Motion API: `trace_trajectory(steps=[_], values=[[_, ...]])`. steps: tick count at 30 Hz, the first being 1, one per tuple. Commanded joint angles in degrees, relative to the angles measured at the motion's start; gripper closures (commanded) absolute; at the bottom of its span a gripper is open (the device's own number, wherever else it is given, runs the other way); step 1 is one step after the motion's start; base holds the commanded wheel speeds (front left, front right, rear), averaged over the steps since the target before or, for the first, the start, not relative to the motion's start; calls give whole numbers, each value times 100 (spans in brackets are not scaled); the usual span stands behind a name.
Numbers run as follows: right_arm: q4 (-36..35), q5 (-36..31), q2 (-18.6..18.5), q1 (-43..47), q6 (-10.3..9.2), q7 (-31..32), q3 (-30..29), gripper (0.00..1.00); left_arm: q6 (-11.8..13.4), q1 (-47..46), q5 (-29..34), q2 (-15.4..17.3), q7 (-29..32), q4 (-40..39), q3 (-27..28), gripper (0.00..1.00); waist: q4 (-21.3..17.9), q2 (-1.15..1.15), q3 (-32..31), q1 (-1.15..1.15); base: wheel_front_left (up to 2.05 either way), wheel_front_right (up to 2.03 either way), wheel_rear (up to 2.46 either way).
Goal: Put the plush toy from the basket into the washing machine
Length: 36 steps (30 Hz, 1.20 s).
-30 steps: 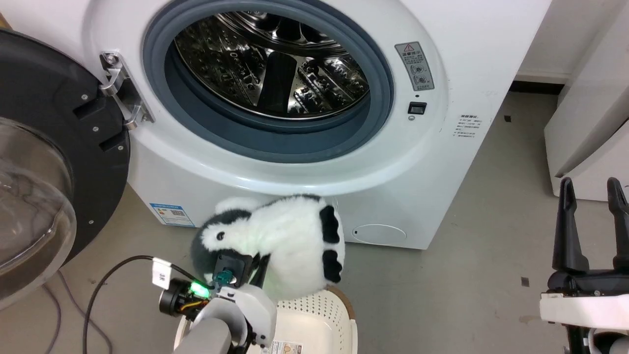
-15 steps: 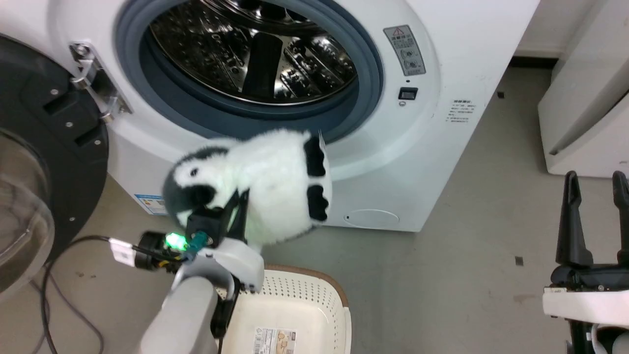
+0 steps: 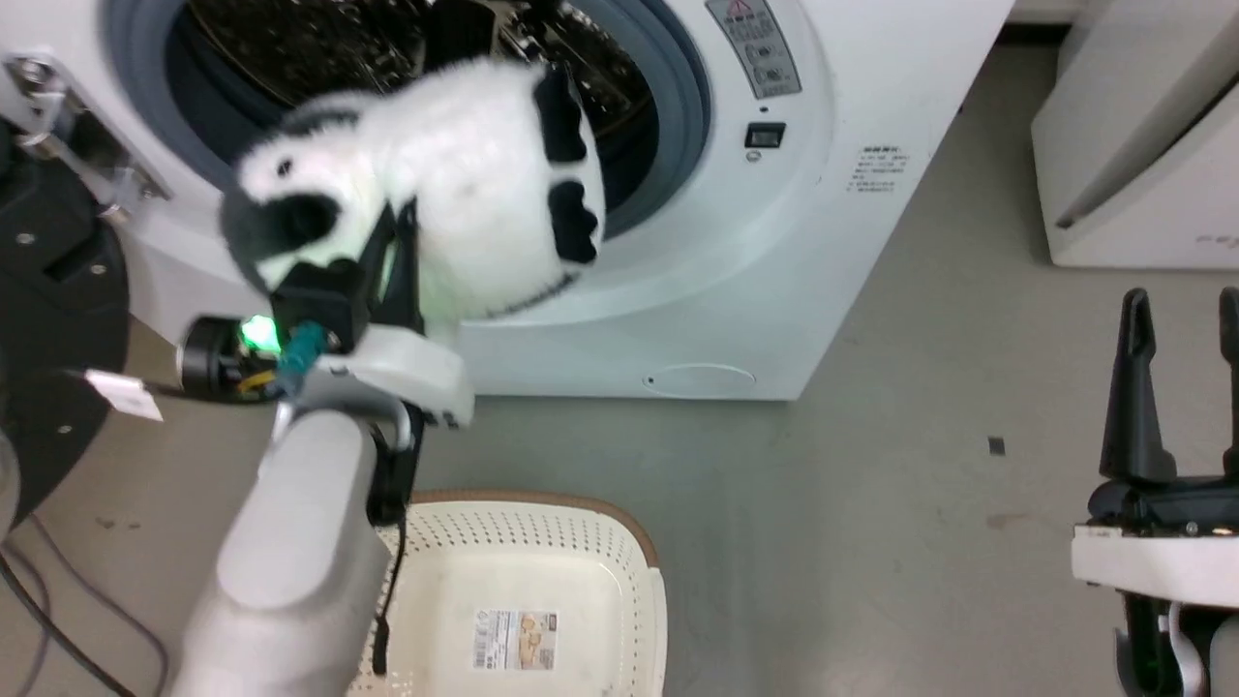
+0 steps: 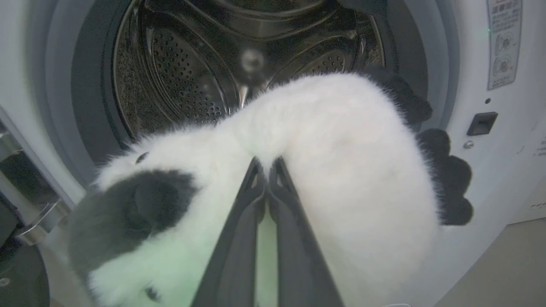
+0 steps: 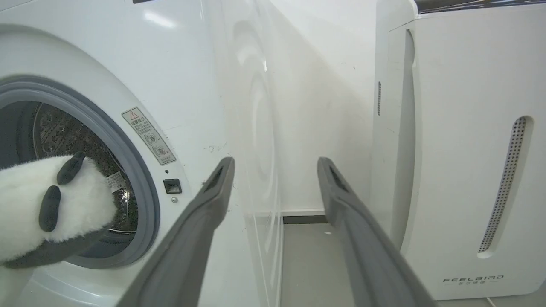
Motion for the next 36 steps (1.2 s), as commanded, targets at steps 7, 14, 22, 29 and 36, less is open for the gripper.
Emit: trace_trajectory(steps=[7, 14, 22, 29, 36], values=[[-58, 97, -3, -394, -4, -25, 40, 0, -67, -830, 158, 166, -39, 208, 299, 100, -359, 0, 667, 0, 0, 0, 0], [-95, 204, -3, -724, -4, -25, 89, 0, -66, -1535, 275, 331, -39, 468, 544, 100, -682, 0, 1285, 0, 0, 0, 0], [-150, 324, -3, -1027, -4, -25, 99, 0, -28, -2239, 286, 526, -39, 684, 886, 100, -958, 0, 1842, 0, 0, 0, 0], [-164, 439, -3, -1218, -4, -25, 183, 0, -39, -2928, 379, 787, -39, 823, 1059, 100, -1166, 0, 2224, 0, 0, 0, 0], [-182, 559, -3, -1341, -4, -25, 374, 0, -29, -3643, 400, 1117, -39, 1114, 1254, 100, -1421, 0, 2563, 0, 0, 0, 0]])
